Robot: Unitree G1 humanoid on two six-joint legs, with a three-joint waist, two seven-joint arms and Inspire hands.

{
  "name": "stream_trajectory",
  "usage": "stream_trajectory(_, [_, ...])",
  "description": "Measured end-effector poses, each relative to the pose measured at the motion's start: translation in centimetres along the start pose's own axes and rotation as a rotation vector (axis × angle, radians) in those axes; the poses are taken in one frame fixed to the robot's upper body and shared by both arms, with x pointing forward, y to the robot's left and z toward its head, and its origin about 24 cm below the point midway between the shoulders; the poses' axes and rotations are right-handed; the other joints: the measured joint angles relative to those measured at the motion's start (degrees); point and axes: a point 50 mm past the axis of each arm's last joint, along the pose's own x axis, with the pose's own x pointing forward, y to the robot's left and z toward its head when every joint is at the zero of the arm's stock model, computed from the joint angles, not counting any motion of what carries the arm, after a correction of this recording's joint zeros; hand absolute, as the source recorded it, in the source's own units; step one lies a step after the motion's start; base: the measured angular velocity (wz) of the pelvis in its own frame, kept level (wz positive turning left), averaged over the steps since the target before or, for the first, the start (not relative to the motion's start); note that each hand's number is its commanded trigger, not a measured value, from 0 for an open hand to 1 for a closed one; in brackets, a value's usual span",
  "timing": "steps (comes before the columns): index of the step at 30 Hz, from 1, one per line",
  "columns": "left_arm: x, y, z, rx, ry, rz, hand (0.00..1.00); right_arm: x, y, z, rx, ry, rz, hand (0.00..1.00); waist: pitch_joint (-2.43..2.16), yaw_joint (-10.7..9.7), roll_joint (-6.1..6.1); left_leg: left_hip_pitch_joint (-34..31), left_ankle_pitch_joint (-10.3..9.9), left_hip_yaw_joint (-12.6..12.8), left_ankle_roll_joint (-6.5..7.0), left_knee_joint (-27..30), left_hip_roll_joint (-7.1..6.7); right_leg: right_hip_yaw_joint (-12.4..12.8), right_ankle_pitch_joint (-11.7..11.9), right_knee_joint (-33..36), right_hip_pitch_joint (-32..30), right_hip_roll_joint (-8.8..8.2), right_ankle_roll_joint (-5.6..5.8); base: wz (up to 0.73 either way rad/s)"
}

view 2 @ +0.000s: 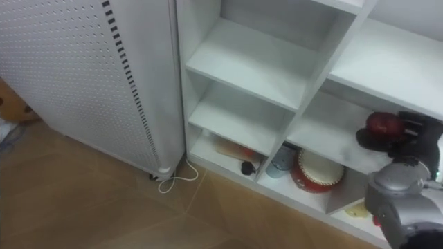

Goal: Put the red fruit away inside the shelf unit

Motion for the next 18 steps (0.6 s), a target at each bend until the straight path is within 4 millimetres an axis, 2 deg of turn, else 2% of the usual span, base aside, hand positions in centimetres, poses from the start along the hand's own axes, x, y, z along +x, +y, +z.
stream_trajectory(7, [-0.4, -0.2, -1.4, 0.013, 0.028, -0.008, 0.0, 0.7, -1.2, 0.3, 0.138, 0.113, -0.07, 0.0, -0.06, 0.1, -0.09, 0.0, 0.0, 0.0, 0.09, 0.6, 0.1, -0.3, 0.0, -0.1, 0.4, 0.0, 0.08, 0.0])
stream_trajectory(12, [-0.3, 0.1, -1.5, 0.013, 0.031, -0.001, 0.0, 0.9, -1.5, 0.5, 0.189, 0.135, -0.078, 0.0, -0.08, 0.3, -0.11, 0.2, 0.0, 0.0, 0.09, 0.6, 0.13, 0.0, 0.2, -0.2, 0.5, 0.31, 0.36, 0.0])
stream_trajectory(18, [-0.3, 0.2, -1.7, 0.016, 0.033, 0.0, 0.0, 1.0, -2.0, -1.0, 0.225, 0.216, -0.095, 0.0, -0.07, 0.9, -0.03, 3.3, 0.0, -0.7, 0.1, -0.9, 0.78, -0.6, 0.8, -3.0, 4.4, 1.43, 0.83, -0.01])
